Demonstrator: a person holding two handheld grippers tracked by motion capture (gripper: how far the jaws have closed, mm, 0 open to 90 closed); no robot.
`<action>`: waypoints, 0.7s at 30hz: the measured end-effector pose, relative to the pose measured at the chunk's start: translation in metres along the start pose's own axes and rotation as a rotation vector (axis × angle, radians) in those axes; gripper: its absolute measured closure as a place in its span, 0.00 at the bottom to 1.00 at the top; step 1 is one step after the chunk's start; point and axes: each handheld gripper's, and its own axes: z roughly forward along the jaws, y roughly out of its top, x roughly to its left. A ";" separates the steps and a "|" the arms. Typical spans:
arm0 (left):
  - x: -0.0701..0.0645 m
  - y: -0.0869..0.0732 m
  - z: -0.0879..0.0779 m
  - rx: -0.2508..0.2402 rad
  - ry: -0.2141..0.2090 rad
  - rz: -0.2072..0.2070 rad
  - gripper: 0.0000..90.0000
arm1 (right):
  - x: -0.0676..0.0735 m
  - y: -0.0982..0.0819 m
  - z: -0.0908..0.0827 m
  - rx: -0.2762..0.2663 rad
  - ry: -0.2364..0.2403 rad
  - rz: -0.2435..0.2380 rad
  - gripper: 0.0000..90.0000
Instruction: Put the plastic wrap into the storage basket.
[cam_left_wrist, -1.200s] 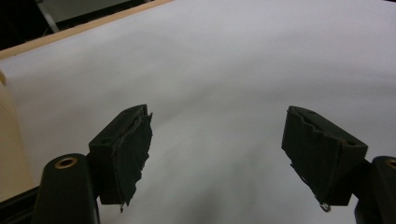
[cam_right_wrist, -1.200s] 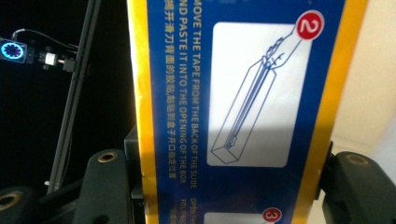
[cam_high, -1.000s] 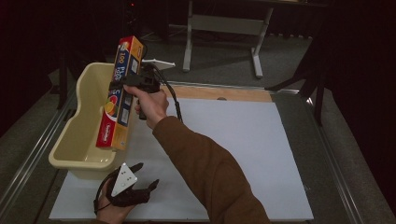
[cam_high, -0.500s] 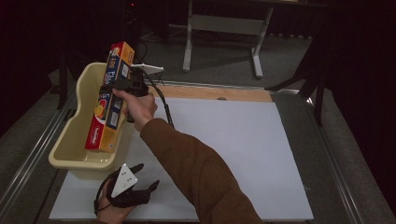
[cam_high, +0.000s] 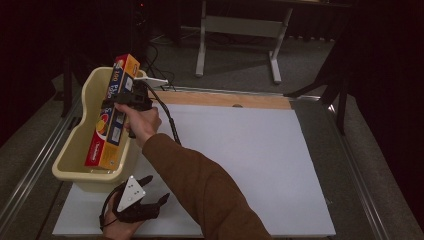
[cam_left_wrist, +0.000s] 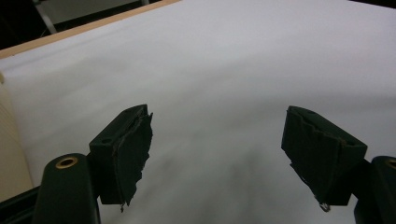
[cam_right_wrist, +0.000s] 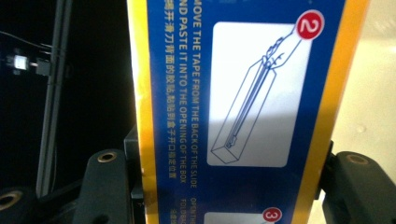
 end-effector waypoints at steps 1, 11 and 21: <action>0.000 0.000 0.000 0.000 0.000 0.000 0.27 | 0.000 -0.001 0.002 0.006 -0.009 0.001 0.44; 0.001 0.000 -0.001 0.001 0.002 0.001 0.27 | -0.010 -0.007 0.015 0.049 -0.096 0.071 0.43; 0.001 -0.001 -0.001 0.003 0.006 0.000 0.27 | -0.018 -0.004 0.016 0.086 -0.151 0.099 0.38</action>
